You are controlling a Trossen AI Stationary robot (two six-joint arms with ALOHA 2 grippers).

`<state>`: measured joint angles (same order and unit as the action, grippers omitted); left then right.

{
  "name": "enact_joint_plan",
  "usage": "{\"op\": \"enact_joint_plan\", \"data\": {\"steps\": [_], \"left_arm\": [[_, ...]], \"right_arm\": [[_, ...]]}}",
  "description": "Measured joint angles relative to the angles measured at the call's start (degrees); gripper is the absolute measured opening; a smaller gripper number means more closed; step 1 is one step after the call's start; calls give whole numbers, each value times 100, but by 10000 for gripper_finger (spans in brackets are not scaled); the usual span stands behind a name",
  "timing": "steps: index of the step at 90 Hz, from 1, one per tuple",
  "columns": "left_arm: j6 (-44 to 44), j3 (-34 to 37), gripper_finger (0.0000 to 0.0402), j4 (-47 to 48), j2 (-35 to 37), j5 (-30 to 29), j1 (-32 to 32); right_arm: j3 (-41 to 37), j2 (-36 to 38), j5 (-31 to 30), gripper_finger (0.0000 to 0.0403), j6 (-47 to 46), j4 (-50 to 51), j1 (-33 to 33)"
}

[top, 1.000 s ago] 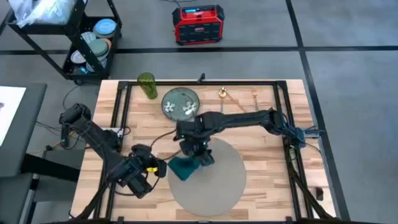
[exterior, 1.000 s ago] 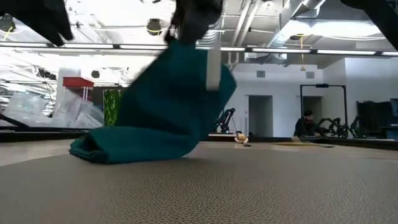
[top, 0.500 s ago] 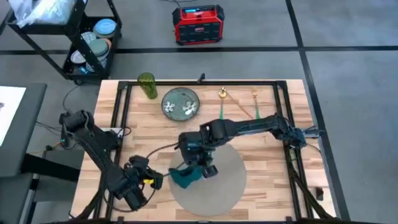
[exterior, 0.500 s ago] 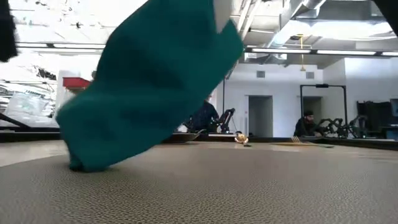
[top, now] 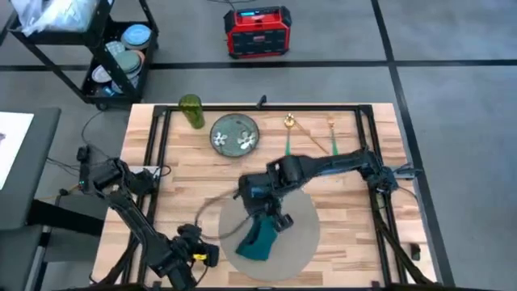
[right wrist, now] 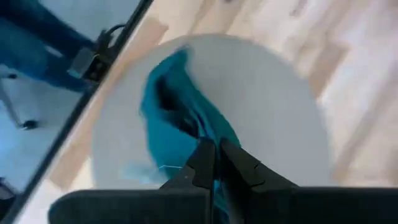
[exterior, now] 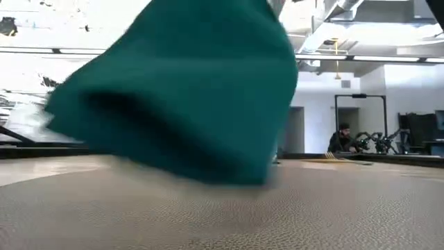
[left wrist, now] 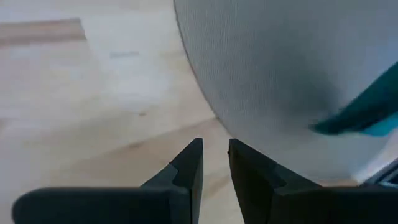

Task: Set table place
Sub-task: Put the green napkin on the gray table mat

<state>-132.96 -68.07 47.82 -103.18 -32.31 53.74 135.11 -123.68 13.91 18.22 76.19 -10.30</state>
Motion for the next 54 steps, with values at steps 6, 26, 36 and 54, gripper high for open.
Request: {"op": "enact_joint_plan", "data": {"steps": [6,26,36,54], "left_arm": [[-24,-2,61,-21,-24,-9,-55],[2,-2,61,-42,-25,-8,-314],[-1,-2,61,-106,-25,-7,-343],[-6,-4,61,-143,-25,119,-309]], "right_arm": [[-5,-11,142,0,114,-30,221],[-496,-29,878,0,177,-883,646],[-608,-42,972,0,340,-1060,660],[-548,-38,1175,0,228,-1358,513]]}}
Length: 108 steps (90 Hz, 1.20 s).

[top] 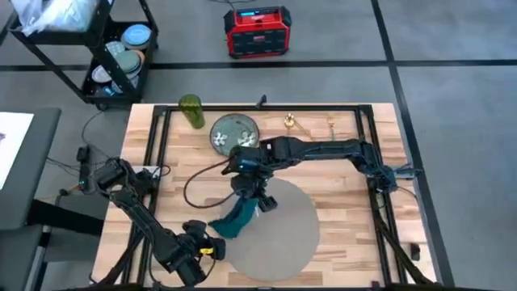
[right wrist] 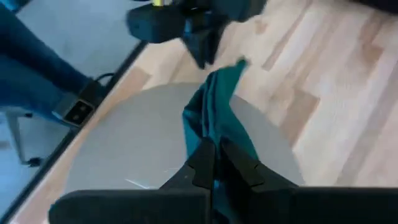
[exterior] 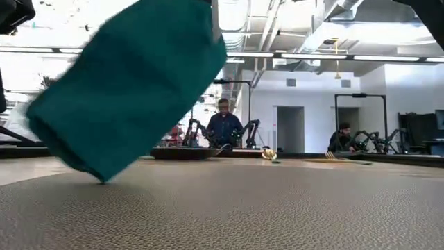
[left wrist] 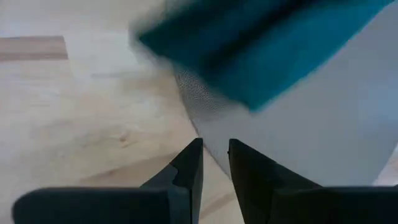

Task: Set table place
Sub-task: Put the green napkin on the gray table mat

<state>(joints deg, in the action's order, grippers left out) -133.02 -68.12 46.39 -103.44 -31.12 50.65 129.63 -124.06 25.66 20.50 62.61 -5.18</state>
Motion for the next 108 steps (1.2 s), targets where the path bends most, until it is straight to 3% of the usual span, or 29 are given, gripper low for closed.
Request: {"op": "enact_joint_plan", "data": {"steps": [17,28,49,61,82,108], "left_arm": [[-83,0,60,-17,0,154,346],[-132,-71,50,-68,0,638,726],[-149,-682,13,439,153,748,1382],[-133,-903,2,661,155,728,1451],[-119,-918,0,607,151,728,1459],[-117,-918,0,823,151,700,1462]], "right_arm": [[70,3,178,0,101,89,-465],[70,1,302,0,98,-64,-512],[86,-143,519,0,-23,-1200,-475],[83,-623,998,0,-490,-1918,-397],[530,-1417,1495,0,-791,-2199,-520],[549,-1703,1084,0,-1530,-3559,-67]]}}
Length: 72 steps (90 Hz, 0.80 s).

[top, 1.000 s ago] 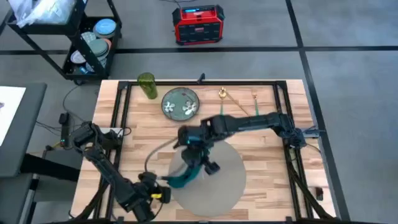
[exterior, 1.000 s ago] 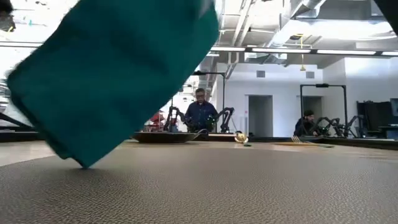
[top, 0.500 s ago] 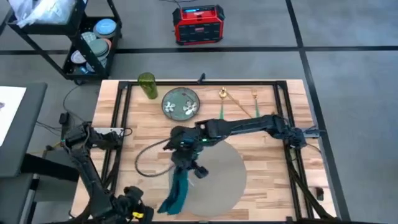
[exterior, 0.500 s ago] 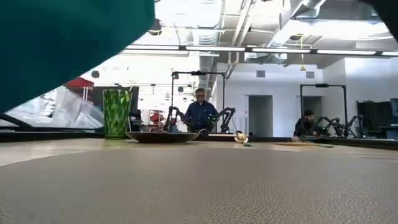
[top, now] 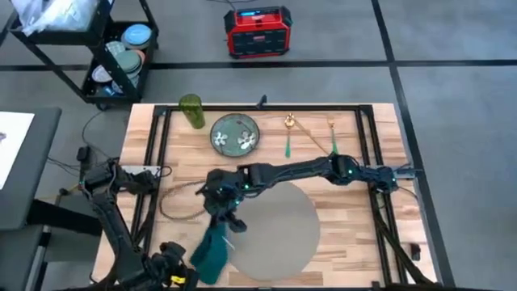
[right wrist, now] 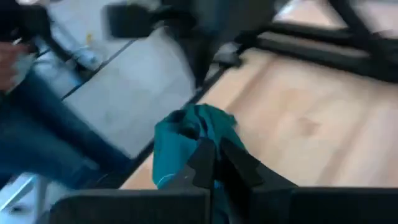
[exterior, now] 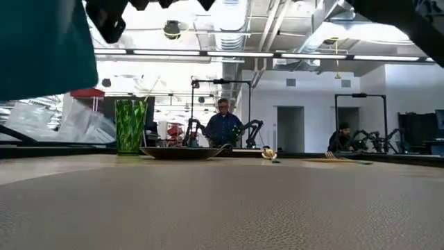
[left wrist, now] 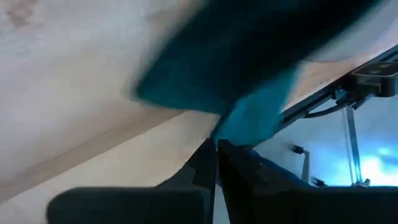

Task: Set table place
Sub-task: Put the green napkin on the gray table mat

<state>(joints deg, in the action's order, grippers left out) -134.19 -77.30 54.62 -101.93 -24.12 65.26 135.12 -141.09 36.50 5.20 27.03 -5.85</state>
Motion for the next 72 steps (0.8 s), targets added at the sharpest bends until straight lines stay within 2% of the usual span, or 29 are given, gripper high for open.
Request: {"op": "enact_joint_plan", "data": {"steps": [18,33,49,72], "left_arm": [[3,0,0,250,0,-28,-64],[5,0,0,359,0,-41,-121],[5,0,0,461,0,-41,-121],[18,0,0,515,0,-43,-198]], "right_arm": [[-25,-389,51,0,-390,238,398],[-24,-455,52,0,-325,405,410],[-14,-452,-684,0,-221,244,472],[-74,-448,-887,3,-577,464,832]]}}
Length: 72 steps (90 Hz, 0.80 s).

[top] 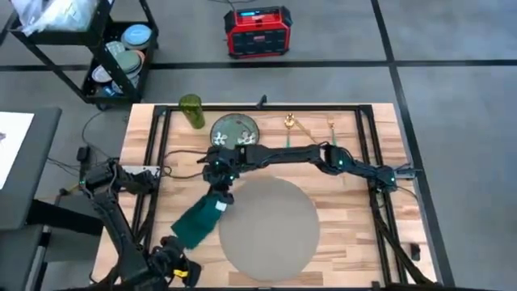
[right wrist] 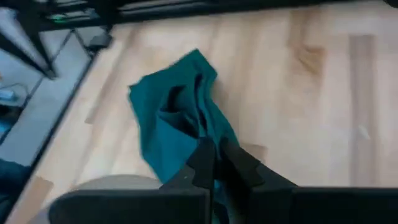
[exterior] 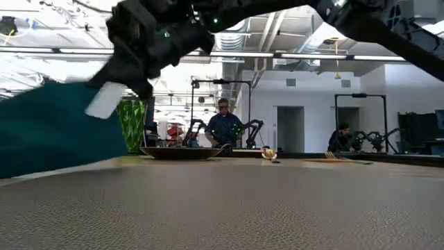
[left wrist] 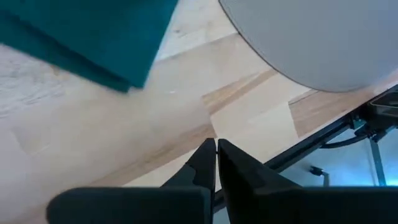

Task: Set table place
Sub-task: Put the green napkin on the gray table mat

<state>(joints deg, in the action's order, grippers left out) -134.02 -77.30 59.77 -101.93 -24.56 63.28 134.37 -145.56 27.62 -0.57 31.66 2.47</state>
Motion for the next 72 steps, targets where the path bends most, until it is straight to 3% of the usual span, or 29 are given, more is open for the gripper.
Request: {"op": "enact_joint_plan", "data": {"steps": [11,30,51,72], "left_arm": [[-4,45,0,-22,-2,-22,-137],[-46,68,0,129,-81,-62,-406],[-111,66,0,-382,-653,-44,-715],[-22,20,0,-461,-891,-35,-986]], "right_arm": [[-3,-10,-21,24,-5,-181,115],[-3,-1,41,101,-243,-212,246],[-3,1,173,180,-908,-218,586],[-3,69,963,194,-1106,579,1032]]}}
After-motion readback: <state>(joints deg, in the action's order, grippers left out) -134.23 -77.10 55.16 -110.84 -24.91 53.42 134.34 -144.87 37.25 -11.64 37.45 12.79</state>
